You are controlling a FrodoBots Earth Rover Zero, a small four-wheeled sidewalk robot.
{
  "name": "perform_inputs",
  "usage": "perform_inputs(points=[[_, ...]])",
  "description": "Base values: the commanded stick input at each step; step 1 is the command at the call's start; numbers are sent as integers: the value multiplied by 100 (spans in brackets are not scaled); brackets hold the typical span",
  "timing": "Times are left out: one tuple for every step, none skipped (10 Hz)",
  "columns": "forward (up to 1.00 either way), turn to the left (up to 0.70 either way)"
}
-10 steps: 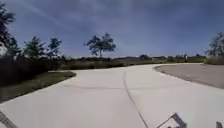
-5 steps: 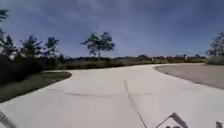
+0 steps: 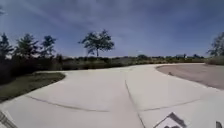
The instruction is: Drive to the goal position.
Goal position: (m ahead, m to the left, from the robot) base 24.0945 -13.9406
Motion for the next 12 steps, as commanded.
perform_inputs(points=[[85,0],[85,0],[85,0],[85,0],[85,0],[85,0],[85,0],[85,0],[85,0],[85,0],[85,0],[85,0]])
